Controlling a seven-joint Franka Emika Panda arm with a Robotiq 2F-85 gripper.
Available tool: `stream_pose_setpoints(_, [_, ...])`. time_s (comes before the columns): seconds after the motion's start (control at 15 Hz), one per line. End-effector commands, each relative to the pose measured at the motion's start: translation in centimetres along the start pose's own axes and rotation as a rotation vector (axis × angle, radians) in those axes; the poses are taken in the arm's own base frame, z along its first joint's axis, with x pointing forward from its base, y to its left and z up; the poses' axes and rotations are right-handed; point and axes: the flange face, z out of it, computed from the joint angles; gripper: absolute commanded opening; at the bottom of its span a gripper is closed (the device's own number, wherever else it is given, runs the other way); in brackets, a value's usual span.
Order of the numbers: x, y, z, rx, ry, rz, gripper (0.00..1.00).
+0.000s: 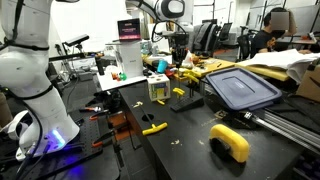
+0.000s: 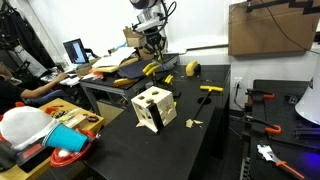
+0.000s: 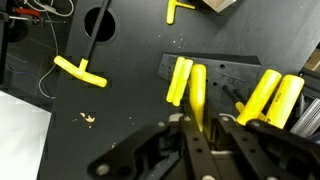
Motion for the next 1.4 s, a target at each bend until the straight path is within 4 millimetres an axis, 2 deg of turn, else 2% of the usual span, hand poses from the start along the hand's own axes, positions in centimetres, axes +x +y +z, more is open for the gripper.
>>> stream_pose_setpoints(0.0, [-1.3, 2.6, -1.5, 0.034, -0.011, -0.001, 0.04])
stream_pose_setpoints(0.27, [-1.5, 3.1, -1.7, 0.091, 0.019, 0.019, 0.04])
stream_pose_setpoints(0.87, [-1.5, 3.4, 0.8, 0.138, 0.053, 0.053, 0.04])
stream_pose_setpoints(1.33, [-1.4, 4.0, 0.3, 0.139, 0.055, 0.064, 0.04])
